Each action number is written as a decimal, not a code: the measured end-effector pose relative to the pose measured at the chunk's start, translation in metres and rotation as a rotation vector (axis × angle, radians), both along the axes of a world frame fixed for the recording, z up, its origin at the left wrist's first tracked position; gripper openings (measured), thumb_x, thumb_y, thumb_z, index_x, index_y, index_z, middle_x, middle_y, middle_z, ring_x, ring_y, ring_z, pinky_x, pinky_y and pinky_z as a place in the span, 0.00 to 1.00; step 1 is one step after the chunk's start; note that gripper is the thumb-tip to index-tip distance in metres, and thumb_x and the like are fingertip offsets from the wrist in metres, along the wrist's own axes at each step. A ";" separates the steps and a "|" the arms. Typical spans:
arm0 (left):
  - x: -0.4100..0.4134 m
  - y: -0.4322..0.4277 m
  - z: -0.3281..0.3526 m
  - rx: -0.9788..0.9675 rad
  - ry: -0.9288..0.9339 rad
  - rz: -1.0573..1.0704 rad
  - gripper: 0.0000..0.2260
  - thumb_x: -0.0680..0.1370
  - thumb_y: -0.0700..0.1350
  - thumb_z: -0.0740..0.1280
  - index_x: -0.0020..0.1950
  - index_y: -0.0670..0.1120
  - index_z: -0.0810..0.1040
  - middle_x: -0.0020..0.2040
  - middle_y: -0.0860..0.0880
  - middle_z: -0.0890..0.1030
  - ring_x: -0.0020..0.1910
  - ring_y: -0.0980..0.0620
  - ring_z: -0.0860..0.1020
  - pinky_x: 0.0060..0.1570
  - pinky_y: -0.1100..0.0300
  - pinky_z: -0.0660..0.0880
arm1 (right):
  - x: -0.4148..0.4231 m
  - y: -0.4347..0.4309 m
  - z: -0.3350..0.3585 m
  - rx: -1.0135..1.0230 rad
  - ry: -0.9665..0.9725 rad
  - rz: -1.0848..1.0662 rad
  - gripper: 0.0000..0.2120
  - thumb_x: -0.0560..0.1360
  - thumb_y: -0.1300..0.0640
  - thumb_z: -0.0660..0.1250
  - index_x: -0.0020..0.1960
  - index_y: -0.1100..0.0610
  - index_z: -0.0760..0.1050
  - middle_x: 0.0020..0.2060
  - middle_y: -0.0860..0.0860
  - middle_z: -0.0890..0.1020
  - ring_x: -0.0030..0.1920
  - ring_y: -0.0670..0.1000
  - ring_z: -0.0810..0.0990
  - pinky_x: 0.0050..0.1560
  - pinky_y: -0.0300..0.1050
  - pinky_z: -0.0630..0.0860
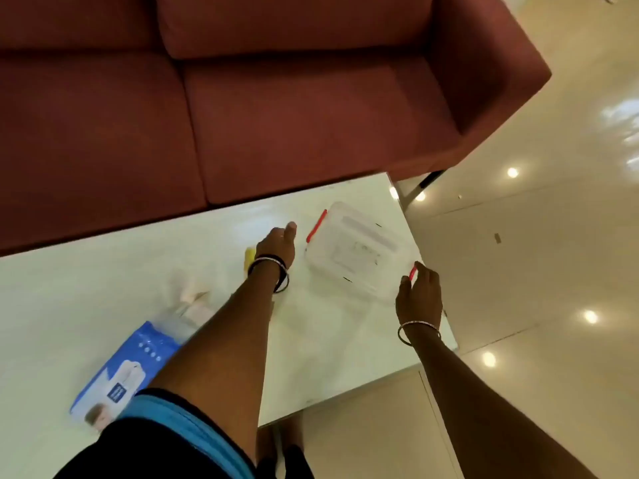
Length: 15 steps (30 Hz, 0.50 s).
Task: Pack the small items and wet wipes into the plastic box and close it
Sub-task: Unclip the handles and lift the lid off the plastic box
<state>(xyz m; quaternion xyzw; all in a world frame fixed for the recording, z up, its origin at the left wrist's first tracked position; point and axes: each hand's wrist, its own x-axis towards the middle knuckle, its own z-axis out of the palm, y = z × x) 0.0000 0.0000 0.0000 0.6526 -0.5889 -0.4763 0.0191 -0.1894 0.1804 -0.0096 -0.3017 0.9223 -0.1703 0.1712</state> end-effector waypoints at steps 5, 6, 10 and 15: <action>-0.035 -0.019 -0.034 0.115 0.106 0.123 0.30 0.80 0.62 0.45 0.66 0.43 0.73 0.67 0.40 0.74 0.65 0.40 0.71 0.66 0.49 0.63 | -0.024 -0.005 -0.041 -0.094 -0.185 -0.321 0.23 0.81 0.54 0.61 0.73 0.61 0.65 0.67 0.60 0.75 0.65 0.60 0.75 0.65 0.53 0.70; -0.039 -0.020 -0.039 0.134 0.124 0.128 0.31 0.80 0.63 0.45 0.66 0.43 0.73 0.66 0.41 0.74 0.65 0.40 0.71 0.65 0.49 0.63 | -0.028 -0.006 -0.048 -0.110 -0.258 -0.391 0.23 0.81 0.52 0.62 0.72 0.61 0.66 0.65 0.60 0.77 0.62 0.60 0.77 0.65 0.52 0.71; -0.050 -0.022 -0.063 0.118 0.107 0.052 0.28 0.80 0.61 0.48 0.56 0.41 0.77 0.59 0.39 0.79 0.54 0.40 0.75 0.54 0.52 0.68 | -0.041 -0.005 -0.075 -0.202 -0.477 -0.489 0.18 0.81 0.46 0.59 0.53 0.59 0.79 0.43 0.56 0.81 0.44 0.56 0.79 0.57 0.60 0.79; -0.046 -0.010 -0.090 0.030 0.165 0.088 0.15 0.79 0.53 0.59 0.59 0.48 0.78 0.55 0.45 0.81 0.54 0.44 0.76 0.48 0.59 0.68 | -0.044 -0.005 -0.097 -0.153 -0.324 -0.394 0.22 0.83 0.46 0.53 0.50 0.62 0.77 0.44 0.61 0.81 0.49 0.66 0.80 0.54 0.63 0.78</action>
